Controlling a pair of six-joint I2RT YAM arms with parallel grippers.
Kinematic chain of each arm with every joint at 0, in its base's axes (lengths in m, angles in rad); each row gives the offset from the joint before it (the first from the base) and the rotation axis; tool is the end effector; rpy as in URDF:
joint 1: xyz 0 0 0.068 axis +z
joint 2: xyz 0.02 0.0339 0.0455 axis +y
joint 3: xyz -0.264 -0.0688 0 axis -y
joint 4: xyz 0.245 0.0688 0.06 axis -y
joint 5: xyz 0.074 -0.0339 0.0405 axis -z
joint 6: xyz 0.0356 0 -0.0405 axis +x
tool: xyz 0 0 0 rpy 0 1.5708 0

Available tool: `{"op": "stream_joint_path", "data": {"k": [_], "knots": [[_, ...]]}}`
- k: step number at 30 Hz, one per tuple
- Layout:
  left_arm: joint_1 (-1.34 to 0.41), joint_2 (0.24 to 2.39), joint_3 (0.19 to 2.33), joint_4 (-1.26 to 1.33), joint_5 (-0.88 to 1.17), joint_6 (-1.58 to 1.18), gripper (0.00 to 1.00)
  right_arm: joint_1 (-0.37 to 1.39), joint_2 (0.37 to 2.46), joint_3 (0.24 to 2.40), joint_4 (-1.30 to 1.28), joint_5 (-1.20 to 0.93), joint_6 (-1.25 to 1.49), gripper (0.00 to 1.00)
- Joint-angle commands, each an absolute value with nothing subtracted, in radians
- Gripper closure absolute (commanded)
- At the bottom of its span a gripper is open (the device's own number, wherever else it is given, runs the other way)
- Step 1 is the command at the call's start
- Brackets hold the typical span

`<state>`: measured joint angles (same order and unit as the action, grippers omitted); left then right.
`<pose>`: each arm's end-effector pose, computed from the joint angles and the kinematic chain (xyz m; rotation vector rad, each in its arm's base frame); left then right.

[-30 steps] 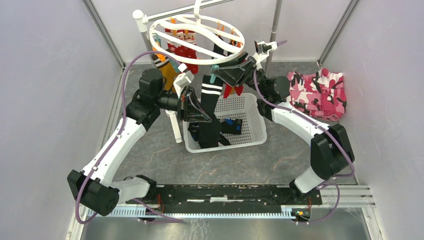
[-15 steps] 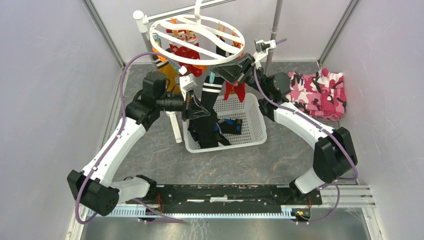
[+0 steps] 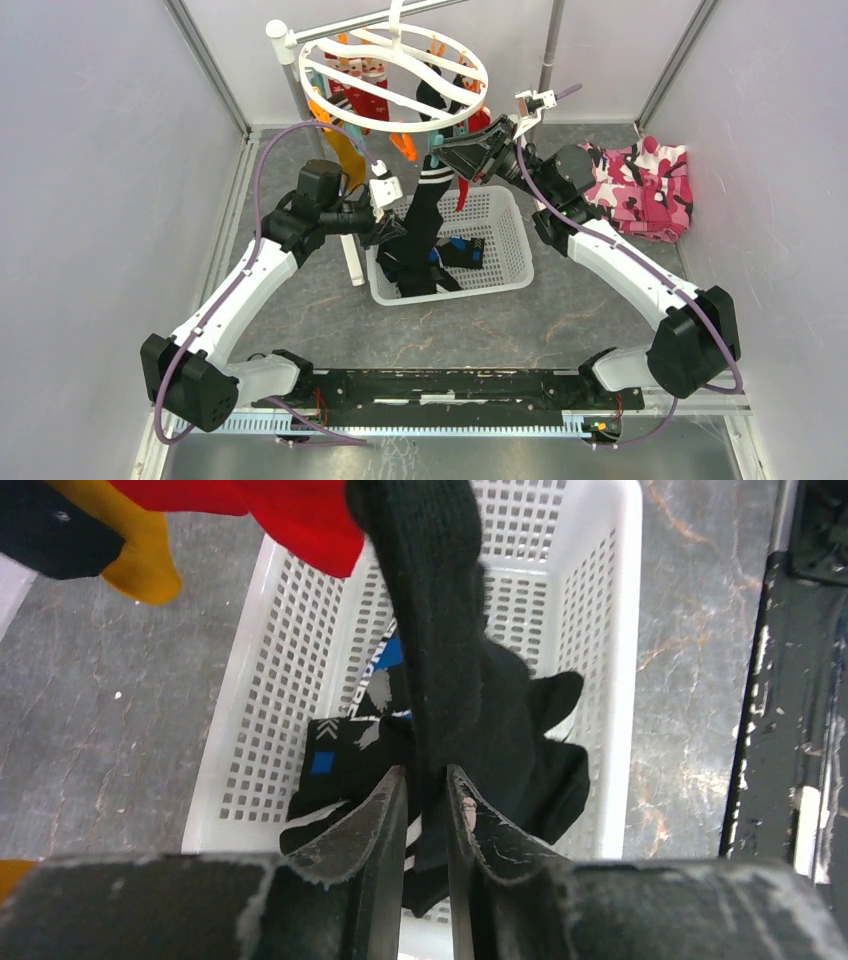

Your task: Remove the socks clipped to the hanger

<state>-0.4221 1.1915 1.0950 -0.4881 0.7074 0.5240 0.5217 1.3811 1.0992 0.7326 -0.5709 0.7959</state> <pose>0.2242 -0.1260 0.3391 1.2865 1.6275 -0.6947 0.2642 0.1741 0.4075 -0.3943 1.2717 1.4572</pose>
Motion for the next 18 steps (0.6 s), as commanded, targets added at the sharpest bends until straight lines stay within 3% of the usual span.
{"op": "stream_joint_path", "data": {"k": [1,9,10,12,13,18], "knots": [[-0.422,1.170,1.091,-0.491,0.687,0.636,0.73,0.521,1.388,1.143,0.707,-0.579,0.776,0.75],[-0.422,1.159,1.120,-0.486,0.781,0.579,0.73,0.522,1.410,1.163,0.782,-0.607,0.838,0.97],[-0.422,1.156,1.123,-0.474,0.779,0.562,0.65,0.523,1.407,1.161,0.786,-0.607,0.840,0.98],[-0.422,1.140,1.123,-0.425,0.760,0.507,0.30,0.526,1.403,1.159,0.787,-0.607,0.842,0.99],[-0.422,1.127,1.115,-0.361,0.746,0.453,0.21,0.527,1.401,1.158,0.787,-0.608,0.842,0.99],[-0.422,1.102,1.111,-0.140,0.704,0.251,0.02,0.536,1.397,1.169,0.754,-0.602,0.825,0.98]]}}
